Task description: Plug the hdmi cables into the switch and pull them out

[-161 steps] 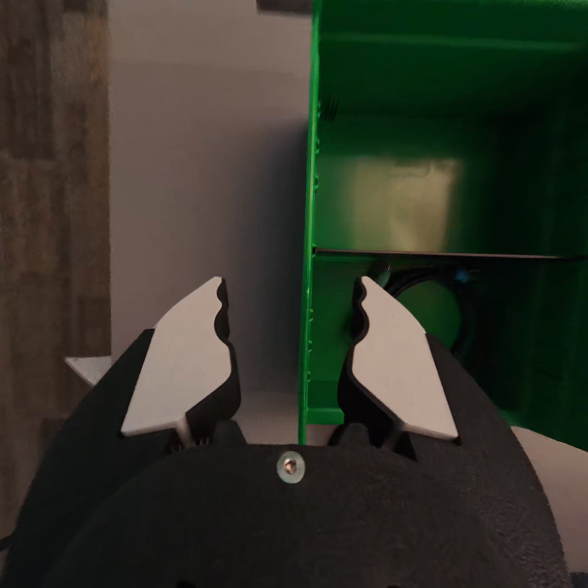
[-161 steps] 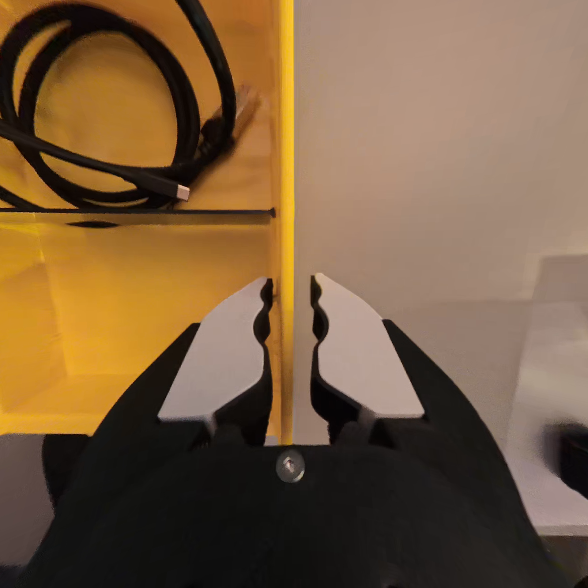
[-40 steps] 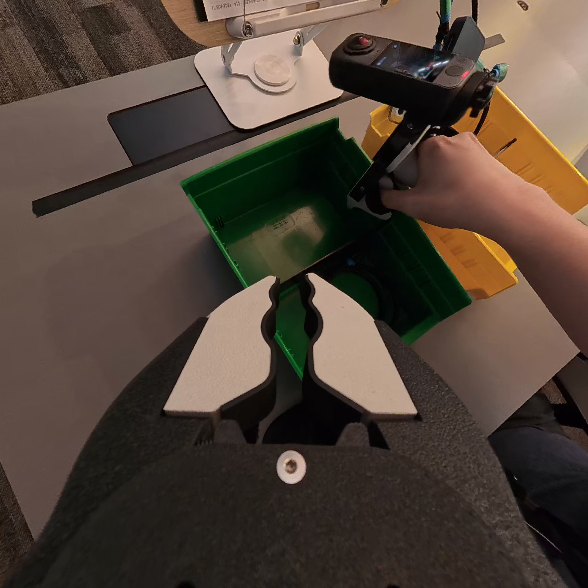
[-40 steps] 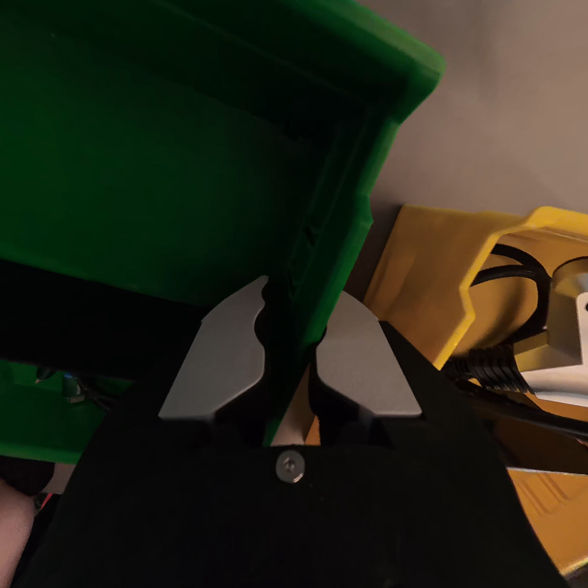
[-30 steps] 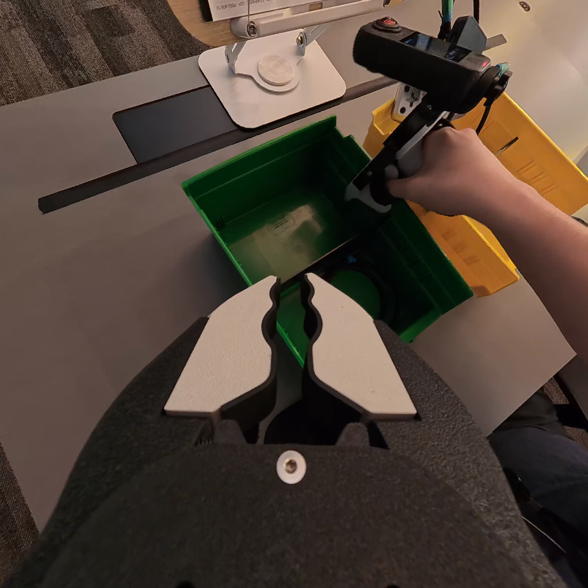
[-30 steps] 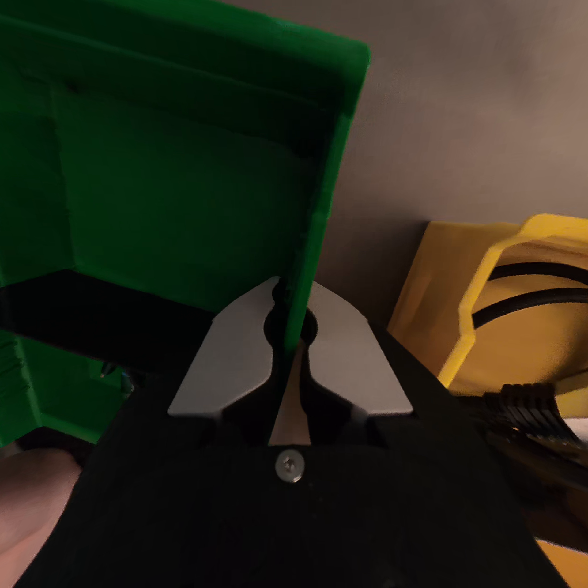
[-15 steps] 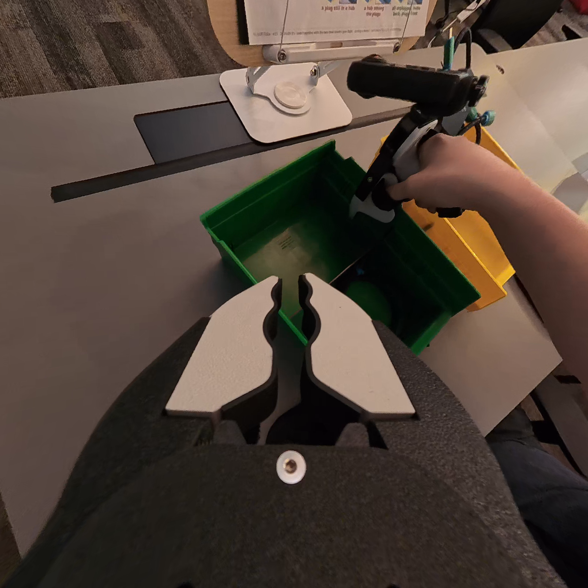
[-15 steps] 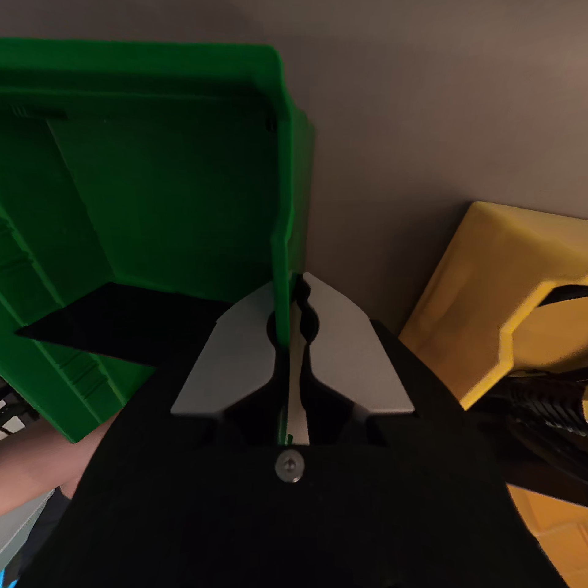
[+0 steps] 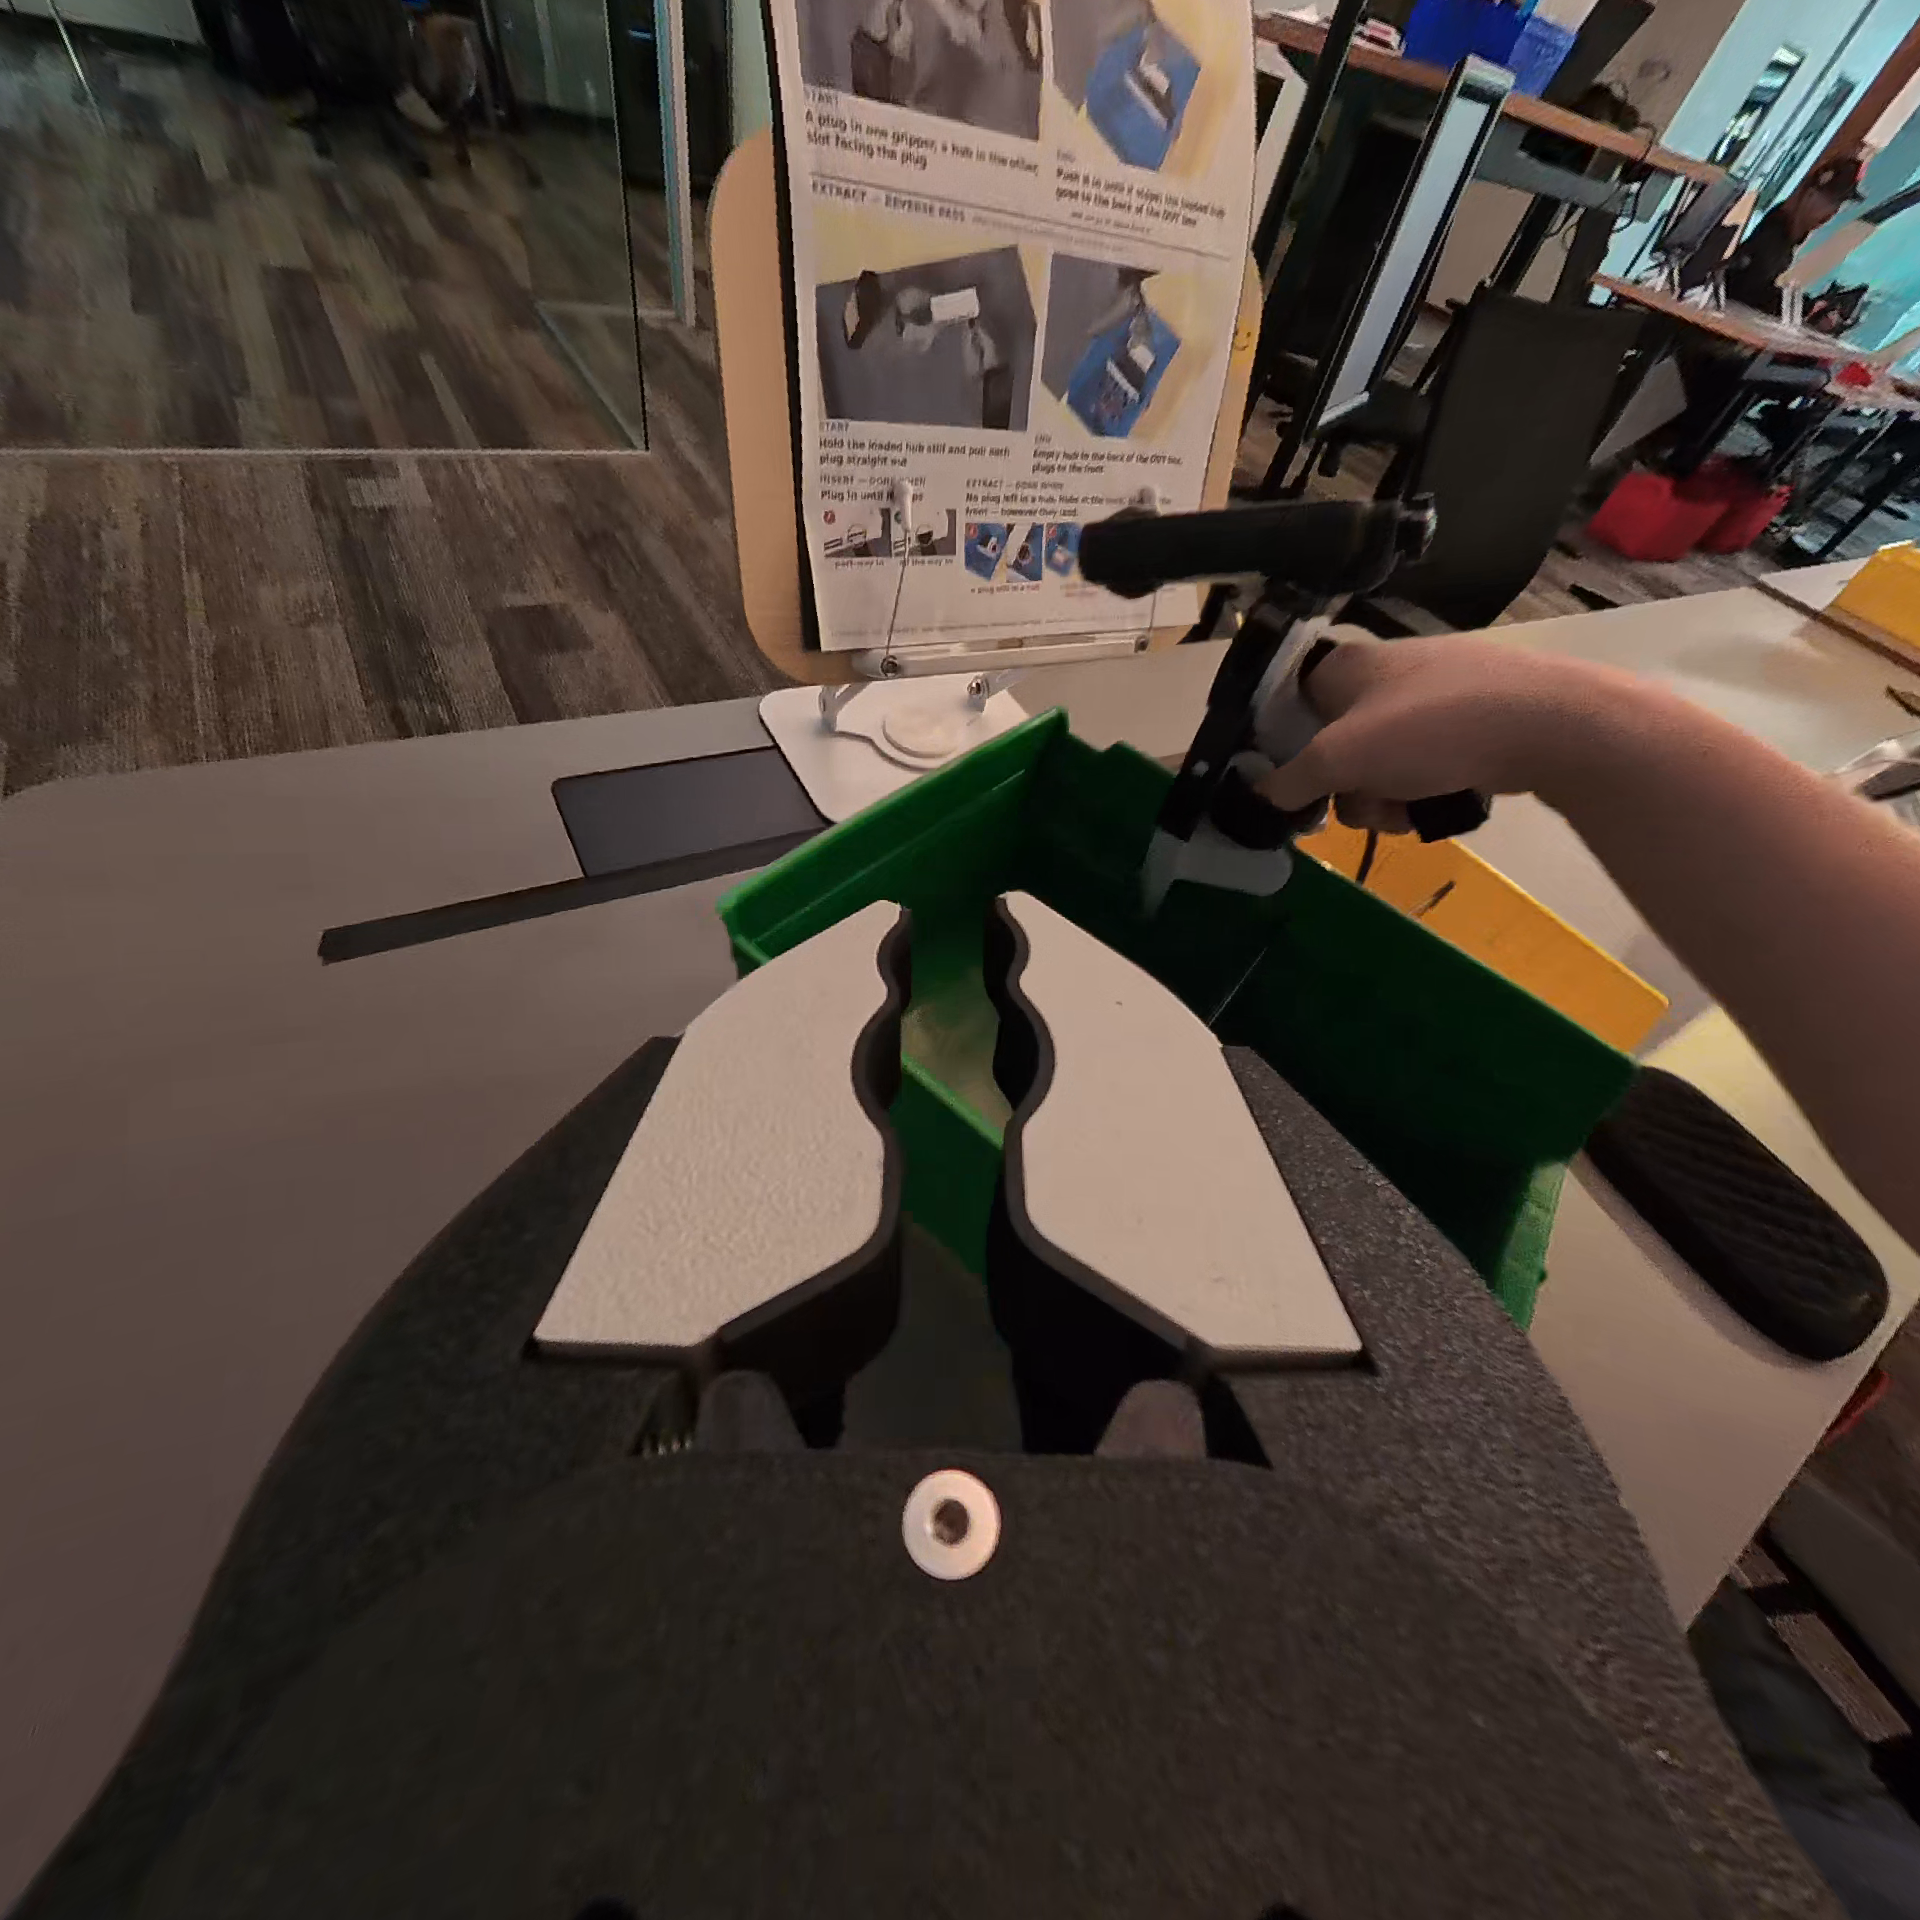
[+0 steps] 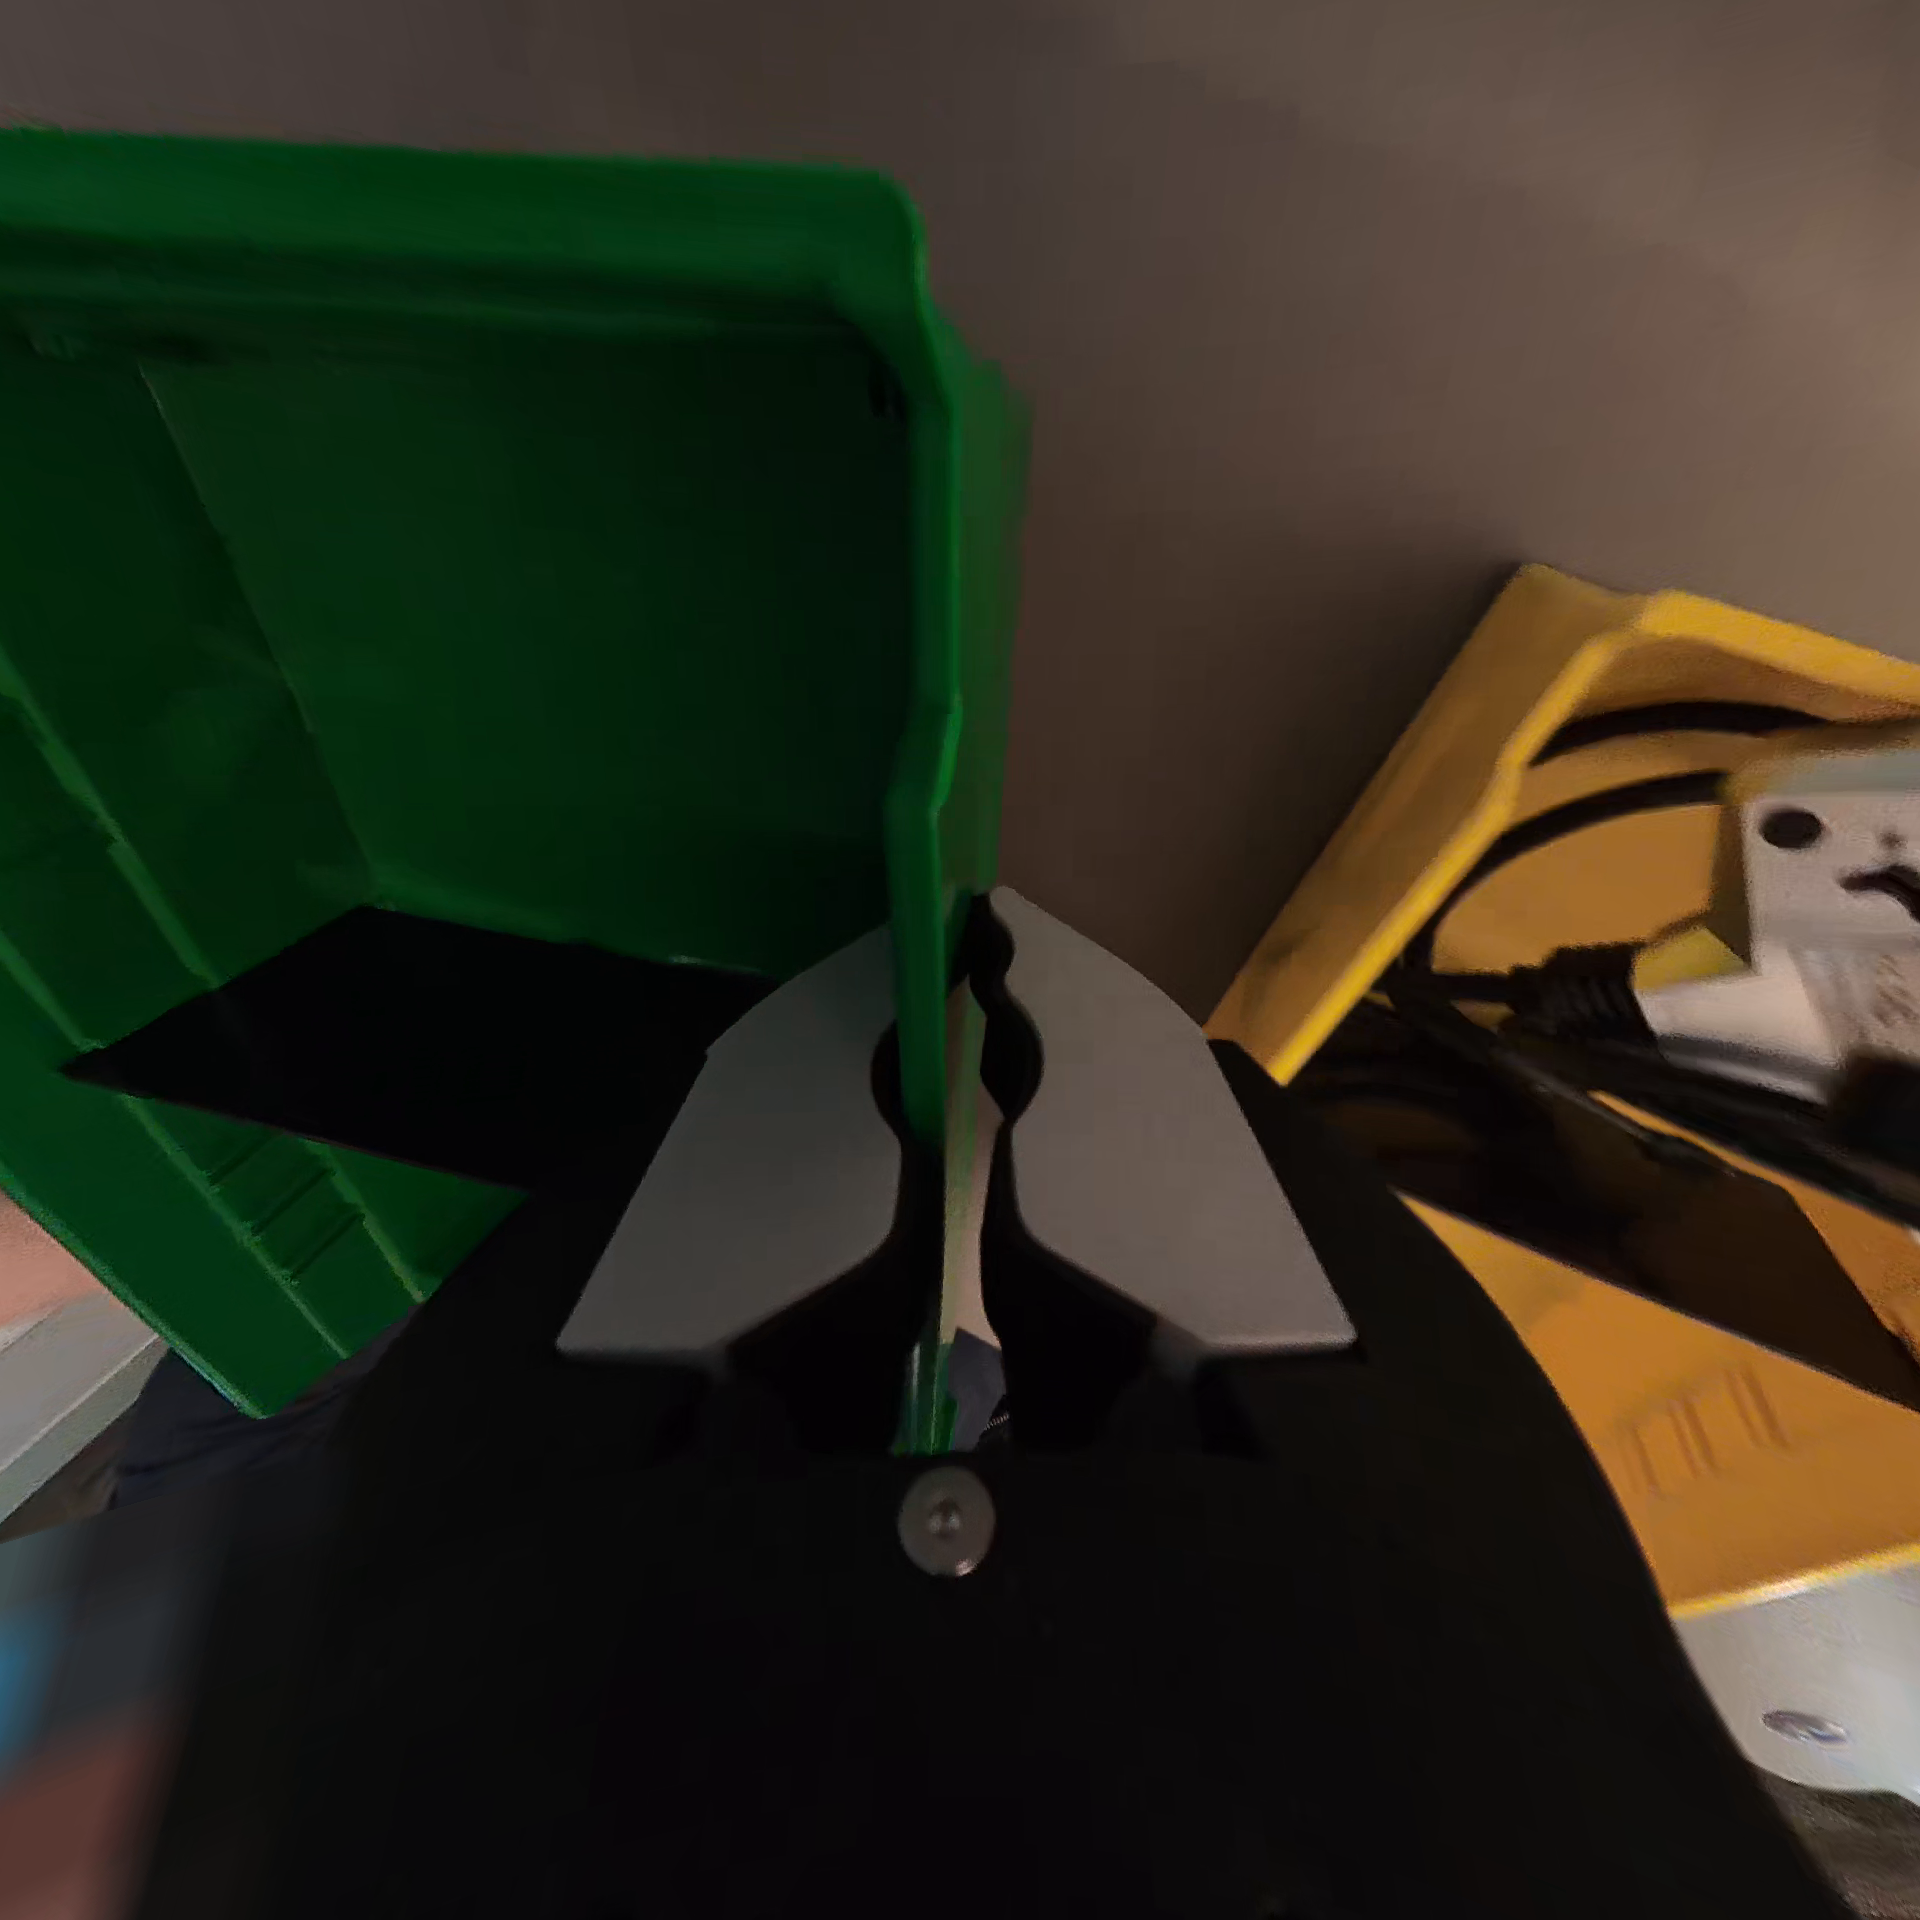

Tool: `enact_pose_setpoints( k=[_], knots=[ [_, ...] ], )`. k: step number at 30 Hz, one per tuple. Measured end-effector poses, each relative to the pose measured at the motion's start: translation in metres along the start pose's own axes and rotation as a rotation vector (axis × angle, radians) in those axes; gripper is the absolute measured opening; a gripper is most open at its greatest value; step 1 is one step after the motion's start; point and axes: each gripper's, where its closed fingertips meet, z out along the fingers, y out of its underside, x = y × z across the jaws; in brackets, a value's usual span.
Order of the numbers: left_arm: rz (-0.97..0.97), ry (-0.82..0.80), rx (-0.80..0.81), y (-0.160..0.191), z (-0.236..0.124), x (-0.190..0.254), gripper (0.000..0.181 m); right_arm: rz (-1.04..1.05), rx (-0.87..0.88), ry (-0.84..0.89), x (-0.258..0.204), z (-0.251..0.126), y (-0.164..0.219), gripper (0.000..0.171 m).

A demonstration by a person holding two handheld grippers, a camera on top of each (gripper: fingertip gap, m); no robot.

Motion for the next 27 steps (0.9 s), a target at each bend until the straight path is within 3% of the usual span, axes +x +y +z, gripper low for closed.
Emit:
enact_pose_setpoints(
  k=[7,15,22,27],
  knots=[
    [0.038,0.002,-0.019,0.002,0.002,0.013,0.012,0.004,0.085,-0.023,0.045,-0.081,0.042,0.006],
    [0.150,0.105,-0.062,0.005,0.026,0.068,0.013,0.230,0.113,0.058,0.190,-0.145,0.147,0.007],
    [0.336,0.157,-0.155,0.026,0.065,0.131,0.017,0.431,0.169,0.046,0.310,-0.167,0.241,0.007],
    [0.470,0.218,-0.242,0.054,0.091,0.172,0.018,0.514,0.197,0.024,0.381,-0.166,0.282,0.007]
  ],
)
